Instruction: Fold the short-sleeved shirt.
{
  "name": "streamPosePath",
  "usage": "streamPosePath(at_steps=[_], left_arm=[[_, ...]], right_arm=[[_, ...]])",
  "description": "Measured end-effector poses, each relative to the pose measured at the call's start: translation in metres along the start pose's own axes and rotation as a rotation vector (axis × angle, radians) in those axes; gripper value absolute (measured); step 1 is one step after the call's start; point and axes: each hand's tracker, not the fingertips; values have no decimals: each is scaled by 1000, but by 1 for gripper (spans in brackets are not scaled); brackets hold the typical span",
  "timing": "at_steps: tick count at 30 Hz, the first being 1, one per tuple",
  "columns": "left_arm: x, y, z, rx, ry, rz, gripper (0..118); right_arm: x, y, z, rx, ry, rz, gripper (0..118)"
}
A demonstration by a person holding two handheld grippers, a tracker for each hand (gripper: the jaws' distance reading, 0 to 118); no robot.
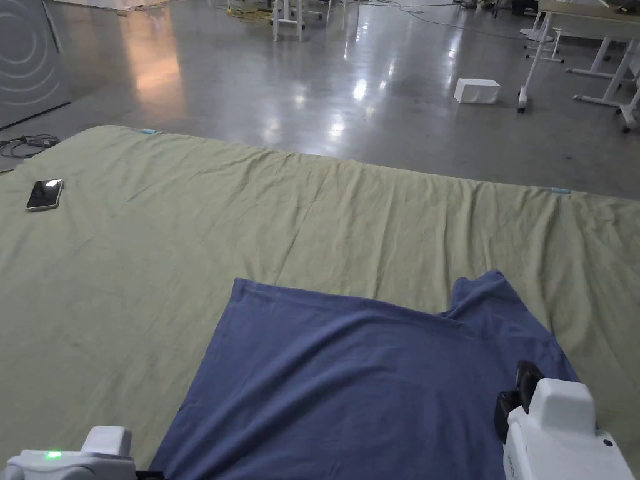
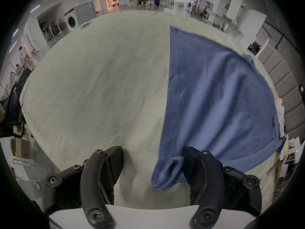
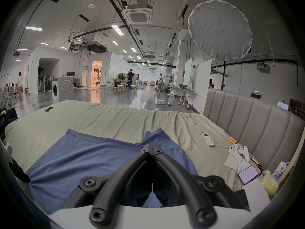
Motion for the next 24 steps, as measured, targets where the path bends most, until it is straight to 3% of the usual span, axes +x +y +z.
streamPosePath(at_steps=[3, 4, 7, 8, 15, 19, 20, 21, 23, 24], left_arm=[[13, -2, 6, 45, 56, -29, 68], [18, -2, 7, 43, 61, -32, 60], [34, -3, 13, 47, 50, -127, 13], [38, -3, 13, 48, 39, -145, 9], [27, -2, 28, 79, 22, -121, 6], [22, -1, 34, 96, 3, -110, 6], [21, -1, 35, 98, -1, -107, 6], [21, -1, 36, 101, -5, -102, 6], [21, 1, 35, 100, -9, -100, 6], [21, 1, 35, 101, -8, -101, 6]], right_arm=[[3, -4, 0, -17, -6, 3, 0], [3, -5, 0, -21, -8, 2, 0], [4, -7, 1, -27, -8, 6, 0], [4, -7, 1, -29, -8, 6, 0], [40, -3, 8, -83, -1, 1, 0], [88, -17, 8, -279, 20, -20, 1], [100, -25, 8, -368, 14, -37, 11], [112, -30, 10, -408, -29, -32, 26], [131, -46, 10, -521, 0, -30, 59], [138, -55, 10, -568, 0, -27, 64]])
